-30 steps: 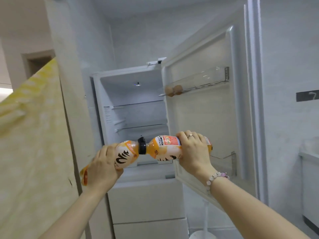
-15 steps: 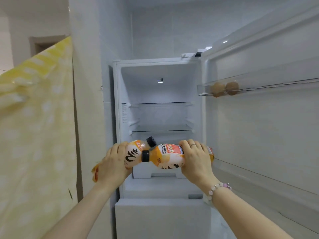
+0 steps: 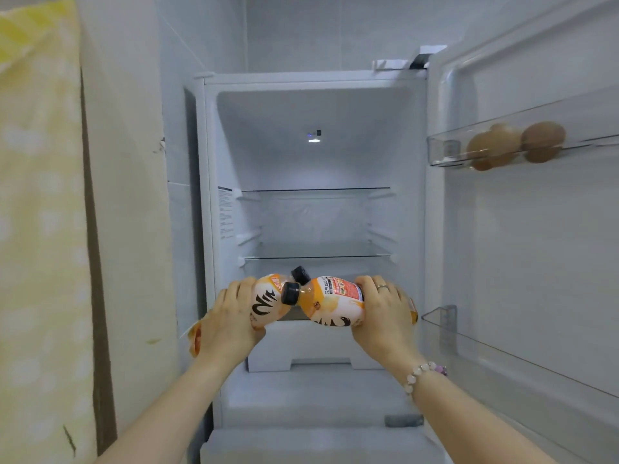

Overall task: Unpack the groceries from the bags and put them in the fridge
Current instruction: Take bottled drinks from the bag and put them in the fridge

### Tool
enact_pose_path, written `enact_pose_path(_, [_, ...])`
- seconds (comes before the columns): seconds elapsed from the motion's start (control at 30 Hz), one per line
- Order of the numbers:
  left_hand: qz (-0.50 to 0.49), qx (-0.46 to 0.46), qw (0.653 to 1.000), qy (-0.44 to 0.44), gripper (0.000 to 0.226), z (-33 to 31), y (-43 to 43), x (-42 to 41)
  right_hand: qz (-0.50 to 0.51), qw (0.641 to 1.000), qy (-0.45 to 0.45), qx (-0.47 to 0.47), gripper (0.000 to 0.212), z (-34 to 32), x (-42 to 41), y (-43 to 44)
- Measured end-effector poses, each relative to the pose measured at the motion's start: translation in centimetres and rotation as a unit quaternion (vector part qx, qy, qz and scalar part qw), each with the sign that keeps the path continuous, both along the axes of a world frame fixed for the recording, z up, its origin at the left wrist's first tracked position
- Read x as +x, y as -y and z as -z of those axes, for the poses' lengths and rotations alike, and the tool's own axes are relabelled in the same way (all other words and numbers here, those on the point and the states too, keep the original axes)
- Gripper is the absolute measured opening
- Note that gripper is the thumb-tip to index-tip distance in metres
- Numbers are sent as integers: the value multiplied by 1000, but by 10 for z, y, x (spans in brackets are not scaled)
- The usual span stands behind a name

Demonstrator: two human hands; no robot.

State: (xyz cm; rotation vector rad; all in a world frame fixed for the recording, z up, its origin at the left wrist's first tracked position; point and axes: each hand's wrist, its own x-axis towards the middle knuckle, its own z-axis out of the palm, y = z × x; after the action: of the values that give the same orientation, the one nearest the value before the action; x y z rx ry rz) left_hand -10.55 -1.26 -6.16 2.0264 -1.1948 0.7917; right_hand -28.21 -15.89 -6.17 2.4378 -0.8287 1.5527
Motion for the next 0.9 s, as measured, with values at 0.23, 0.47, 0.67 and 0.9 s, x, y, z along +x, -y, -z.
enact_pose_path(0.23, [-9, -26, 999, -28, 71, -8, 90, 46, -38, 995, 44, 82, 53, 0, 55, 74])
enact_pose_path(0.47, [-15, -69, 989, -134, 66, -4, 155, 62, -62, 962, 98, 247, 56, 18, 99, 114])
enact_pose_path(0.67, [2, -60, 984, -166, 69, 20, 181, 83, -75, 914, 138, 374, 50, 65, 133, 122])
enact_pose_path(0.9, [21, -86, 959, -270, 63, 55, 201, 87, -60, 839, 172, 513, 41, 128, 131, 134])
